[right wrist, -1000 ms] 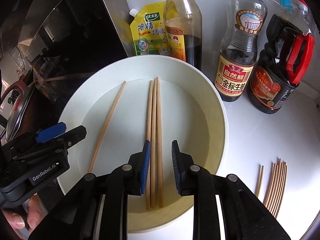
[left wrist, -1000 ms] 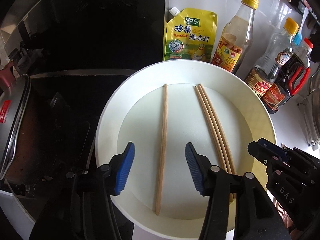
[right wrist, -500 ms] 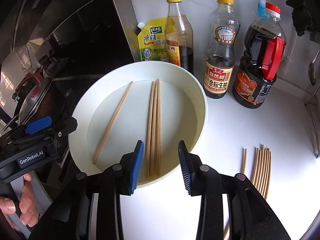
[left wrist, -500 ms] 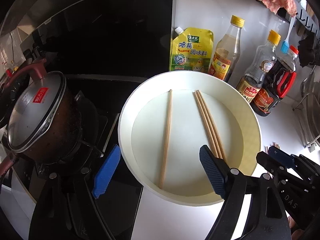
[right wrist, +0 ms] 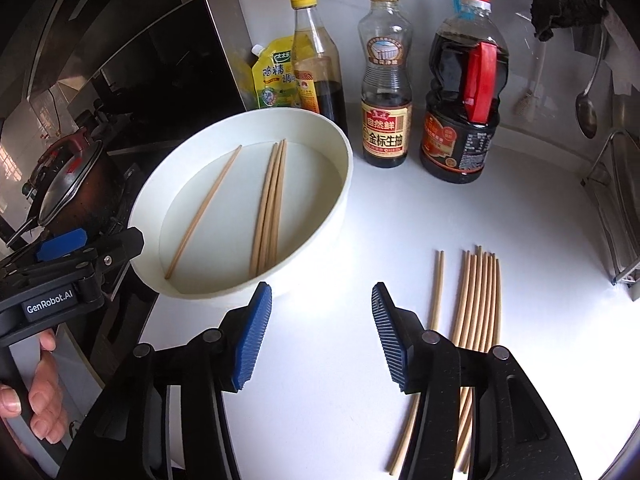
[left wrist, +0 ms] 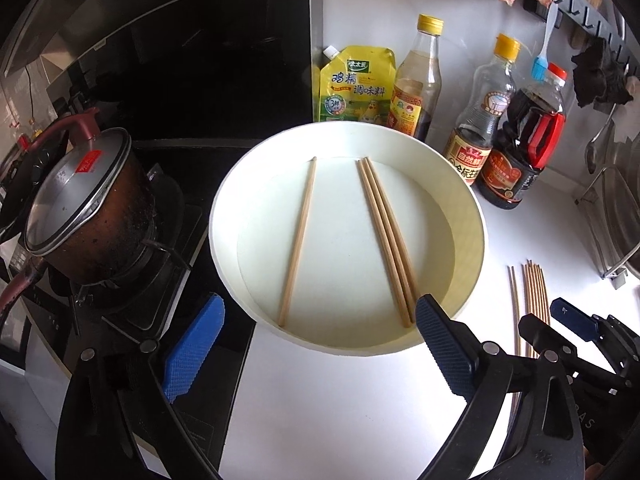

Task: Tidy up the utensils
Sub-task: 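Move both open tools back toward the chopstick pile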

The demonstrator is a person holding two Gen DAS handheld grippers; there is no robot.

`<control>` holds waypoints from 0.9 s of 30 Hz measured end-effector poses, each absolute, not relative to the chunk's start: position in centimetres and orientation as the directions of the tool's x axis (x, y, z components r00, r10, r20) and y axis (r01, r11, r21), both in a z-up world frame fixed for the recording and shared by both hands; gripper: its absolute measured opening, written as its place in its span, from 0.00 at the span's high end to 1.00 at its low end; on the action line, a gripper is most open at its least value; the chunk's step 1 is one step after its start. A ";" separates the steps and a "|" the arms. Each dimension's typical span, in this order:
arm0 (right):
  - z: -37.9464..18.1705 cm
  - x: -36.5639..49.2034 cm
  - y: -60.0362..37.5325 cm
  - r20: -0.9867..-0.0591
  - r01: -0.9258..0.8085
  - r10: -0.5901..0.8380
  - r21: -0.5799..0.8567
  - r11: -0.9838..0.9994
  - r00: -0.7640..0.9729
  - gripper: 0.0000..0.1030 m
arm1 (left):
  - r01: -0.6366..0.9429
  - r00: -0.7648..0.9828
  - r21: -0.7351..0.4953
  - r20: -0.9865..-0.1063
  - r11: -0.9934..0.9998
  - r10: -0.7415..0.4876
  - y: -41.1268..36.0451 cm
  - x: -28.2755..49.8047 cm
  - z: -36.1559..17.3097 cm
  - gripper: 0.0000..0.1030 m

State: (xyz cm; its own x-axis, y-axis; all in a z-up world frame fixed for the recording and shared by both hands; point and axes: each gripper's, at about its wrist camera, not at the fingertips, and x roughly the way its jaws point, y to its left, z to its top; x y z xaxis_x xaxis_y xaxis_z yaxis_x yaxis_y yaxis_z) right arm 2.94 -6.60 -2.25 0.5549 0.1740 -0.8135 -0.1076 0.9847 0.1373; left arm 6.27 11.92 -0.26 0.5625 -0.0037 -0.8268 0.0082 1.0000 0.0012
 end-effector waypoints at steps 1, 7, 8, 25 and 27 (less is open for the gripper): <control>-2.4 2.6 -7.1 -0.816 -0.101 0.170 0.136 0.986 0.552 0.49 | 0.015 0.560 0.002 -0.828 1.000 -0.007 11.4 6.1 -0.4 0.08; -3.0 0.8 -10.7 -0.827 -0.050 0.129 0.121 0.991 0.548 0.48 | 0.058 0.555 -0.010 -0.831 0.998 -0.040 8.4 5.1 -0.8 0.07; -3.1 0.5 -11.4 -0.829 -0.038 0.121 0.120 0.992 0.546 0.48 | 0.065 0.553 -0.012 -0.832 0.998 -0.046 7.8 5.0 -1.0 0.07; -7.5 -3.6 -20.8 -0.861 0.115 -0.013 0.053 0.992 0.509 0.47 | 0.208 0.530 -0.058 -0.833 0.976 -0.163 -1.2 1.7 -4.0 0.07; -8.6 -3.6 -21.4 -0.873 0.120 -0.014 0.050 0.992 0.487 0.47 | 0.220 0.514 -0.052 -0.842 0.974 -0.161 -2.1 1.5 -4.8 0.07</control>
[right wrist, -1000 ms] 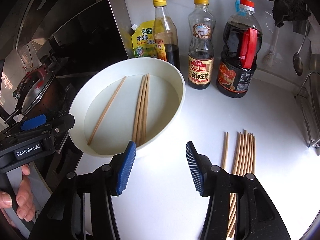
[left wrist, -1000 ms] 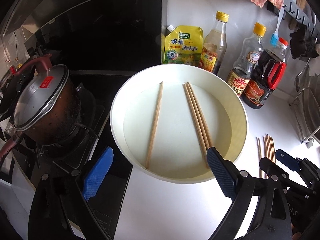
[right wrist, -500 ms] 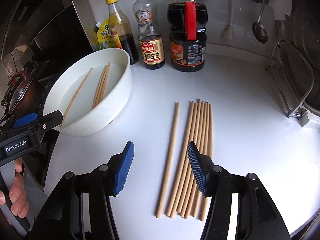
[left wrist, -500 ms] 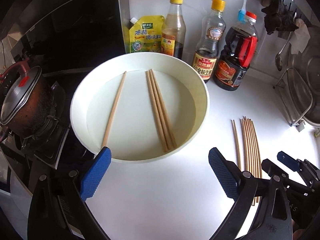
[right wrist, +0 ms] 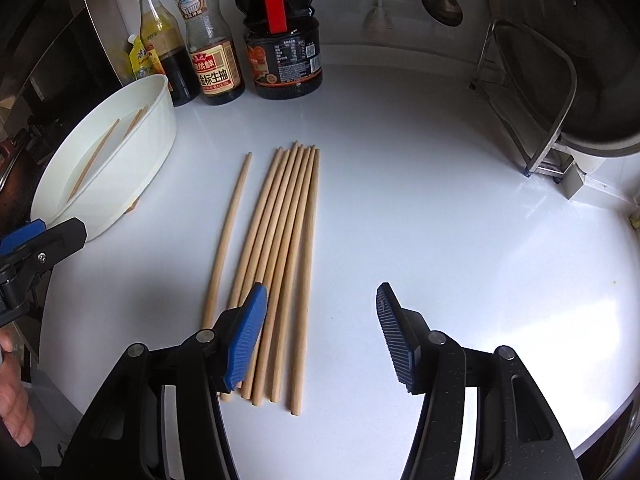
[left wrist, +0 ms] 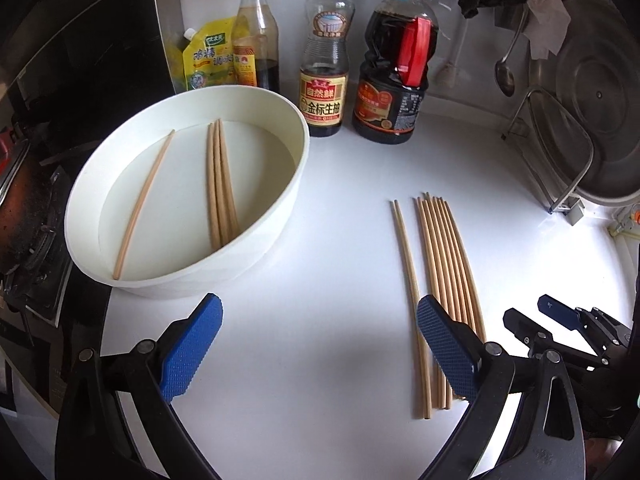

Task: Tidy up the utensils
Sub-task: 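Move both open tools back toward the chopstick pile, then close the right gripper on a chopstick while the left gripper grasps another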

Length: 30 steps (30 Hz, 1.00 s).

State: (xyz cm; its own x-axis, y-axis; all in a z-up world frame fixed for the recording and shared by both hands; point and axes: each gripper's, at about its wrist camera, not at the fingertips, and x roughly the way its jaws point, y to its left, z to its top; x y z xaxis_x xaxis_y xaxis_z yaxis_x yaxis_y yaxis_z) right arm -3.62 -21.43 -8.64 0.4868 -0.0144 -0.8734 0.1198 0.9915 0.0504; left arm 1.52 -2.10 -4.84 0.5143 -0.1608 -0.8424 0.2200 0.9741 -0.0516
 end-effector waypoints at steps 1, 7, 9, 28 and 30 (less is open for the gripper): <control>-9.1 -3.6 -21.7 -0.877 0.122 -0.014 0.051 0.991 0.480 0.47 | 0.225 0.509 -0.051 -0.846 0.973 -0.161 -2.5 1.4 -5.2 0.07; -11.3 -3.4 -22.5 -0.882 0.128 0.003 0.072 0.989 0.471 0.47 | 0.242 0.499 -0.033 -0.853 0.970 -0.154 -4.4 0.9 -7.3 0.07; -11.8 -3.2 -22.6 -0.881 0.127 0.010 0.079 0.989 0.473 0.47 | 0.245 0.495 -0.022 -0.857 0.969 -0.145 -4.9 0.9 -7.9 0.07; -13.4 -2.0 -22.5 -0.861 0.096 -0.035 0.016 0.995 0.507 0.46 | 0.229 0.472 -0.018 -0.873 0.973 -0.127 -6.5 2.4 -11.0 0.07; -13.4 -2.0 -22.6 -0.858 0.096 -0.047 0.002 0.995 0.511 0.46 | 0.234 0.471 -0.009 -0.874 0.972 -0.122 -6.8 2.4 -11.2 0.07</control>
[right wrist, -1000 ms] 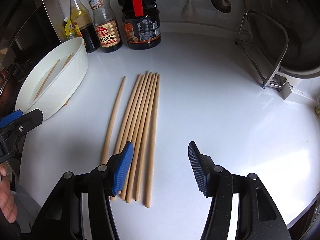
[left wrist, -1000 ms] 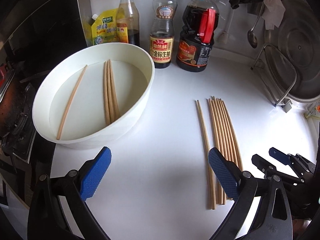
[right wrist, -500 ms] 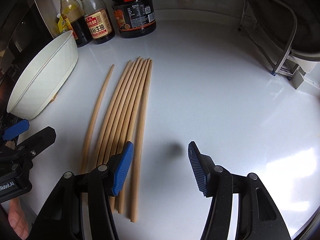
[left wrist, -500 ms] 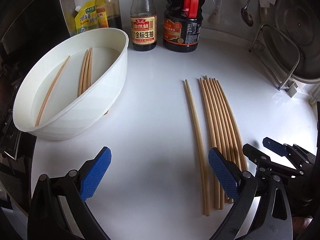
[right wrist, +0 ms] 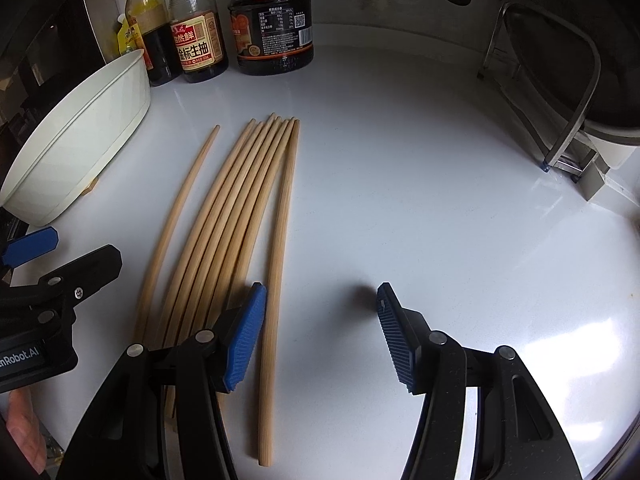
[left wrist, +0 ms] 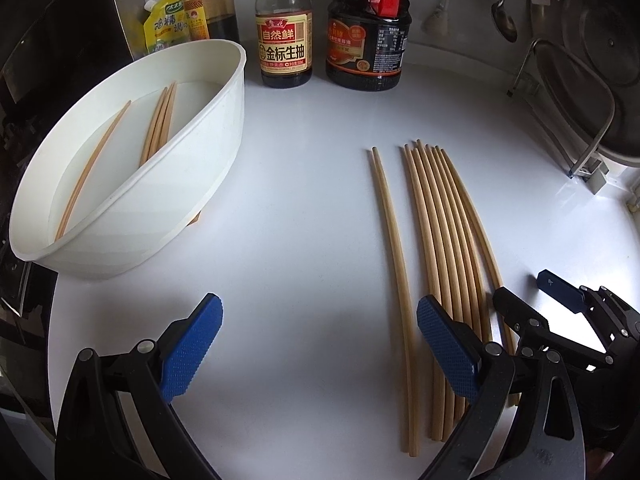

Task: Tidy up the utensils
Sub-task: 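Close the right gripper on a chopstick while the left gripper grasps another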

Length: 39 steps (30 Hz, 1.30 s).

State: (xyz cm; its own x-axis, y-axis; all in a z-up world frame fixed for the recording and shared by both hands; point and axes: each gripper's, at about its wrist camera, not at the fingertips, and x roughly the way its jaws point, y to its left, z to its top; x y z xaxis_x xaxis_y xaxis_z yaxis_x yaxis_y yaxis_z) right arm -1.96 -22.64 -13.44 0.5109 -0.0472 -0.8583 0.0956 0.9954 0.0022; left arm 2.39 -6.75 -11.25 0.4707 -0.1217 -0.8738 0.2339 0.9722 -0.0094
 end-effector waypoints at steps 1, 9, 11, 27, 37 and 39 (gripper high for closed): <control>-13.4 -1.9 -22.8 -0.858 0.097 -0.047 0.003 0.995 0.512 0.46 | 0.236 0.469 -0.005 -0.875 0.972 -0.118 -6.9 2.4 -11.4 0.07; -13.5 -1.9 -23.9 -0.859 0.107 -0.052 0.004 0.994 0.509 0.46 | 0.241 0.458 -0.005 -0.881 0.970 -0.118 -7.5 2.7 -12.0 0.07; -13.5 -1.9 -24.1 -0.859 0.105 -0.051 0.004 0.994 0.509 0.46 | 0.241 0.454 -0.003 -0.883 0.971 -0.116 -7.6 2.8 -12.2 0.07; -13.7 -2.0 -23.9 -0.852 0.090 -0.051 -0.004 0.996 0.522 0.47 | 0.241 0.439 0.044 -0.896 0.969 -0.068 -8.3 3.4 -14.0 0.07; -13.7 -1.9 -23.0 -0.845 0.037 -0.023 -0.004 0.999 0.534 0.50 | 0.261 0.462 0.040 -0.882 0.965 -0.089 -8.6 3.2 -13.7 0.24; -13.7 -1.8 -22.6 -0.845 0.020 -0.018 -0.009 1.000 0.535 0.55 | 0.279 0.467 0.050 -0.880 0.959 -0.090 -9.1 3.0 -13.5 0.35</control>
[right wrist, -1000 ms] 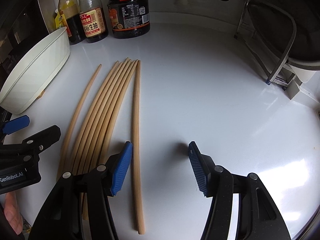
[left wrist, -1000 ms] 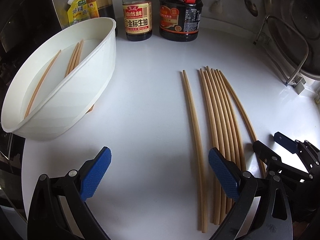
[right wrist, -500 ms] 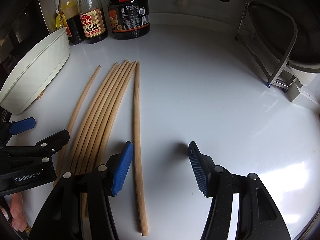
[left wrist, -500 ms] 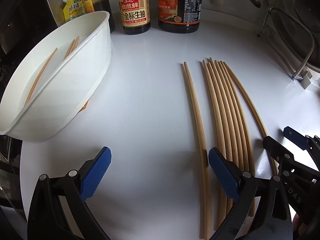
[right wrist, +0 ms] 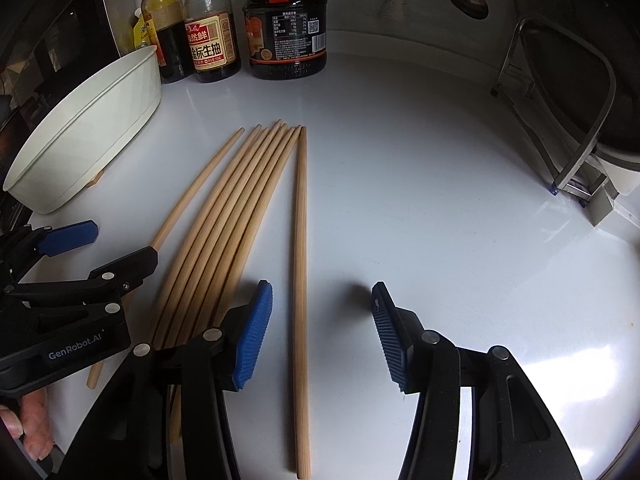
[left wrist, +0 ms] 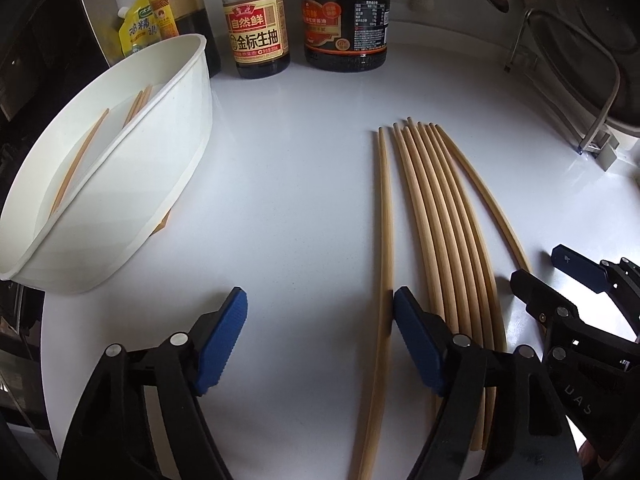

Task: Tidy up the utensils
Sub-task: 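Close the right gripper on a chopstick while the left gripper grasps another, then carry both held chopsticks over the basin and lower them into the water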

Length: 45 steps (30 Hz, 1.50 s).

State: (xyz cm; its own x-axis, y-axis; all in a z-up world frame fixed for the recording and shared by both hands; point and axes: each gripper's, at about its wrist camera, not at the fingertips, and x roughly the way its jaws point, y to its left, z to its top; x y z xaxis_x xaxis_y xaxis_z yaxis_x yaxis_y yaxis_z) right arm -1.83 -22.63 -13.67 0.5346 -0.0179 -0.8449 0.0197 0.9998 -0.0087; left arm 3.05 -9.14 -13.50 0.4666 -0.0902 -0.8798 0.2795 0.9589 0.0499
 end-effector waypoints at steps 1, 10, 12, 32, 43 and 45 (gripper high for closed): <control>-13.6 -1.8 -22.5 -0.845 0.013 -0.016 -0.010 1.000 0.534 0.57 | 0.288 0.467 0.048 -0.879 0.957 -0.096 -9.3 2.9 -13.4 0.38; -13.4 -1.1 -21.7 -0.854 -0.016 0.003 -0.006 1.000 0.520 0.94 | 0.362 0.438 0.022 -0.886 0.932 -0.150 -10.8 2.3 -13.2 0.93; -13.4 -1.1 -22.0 -0.856 -0.008 0.020 0.019 1.000 0.516 0.94 | 0.362 0.421 -0.004 -0.891 0.932 -0.168 -10.5 2.4 -13.2 0.93; -6.4 -0.4 -19.9 -0.811 0.017 0.075 0.104 0.994 0.580 0.94 | 0.350 0.405 -0.143 -0.868 0.926 -0.287 -6.1 4.9 -5.3 0.93; -2.4 4.4 -12.7 -0.768 -0.087 0.163 0.139 0.987 0.619 0.94 | 0.229 0.514 -0.101 -0.832 0.968 -0.209 2.4 8.4 -0.4 0.93; -1.9 5.6 -11.0 -0.762 -0.109 0.182 0.145 0.983 0.621 0.94 | 0.195 0.517 -0.101 -0.835 0.976 -0.190 4.6 9.4 -0.2 0.93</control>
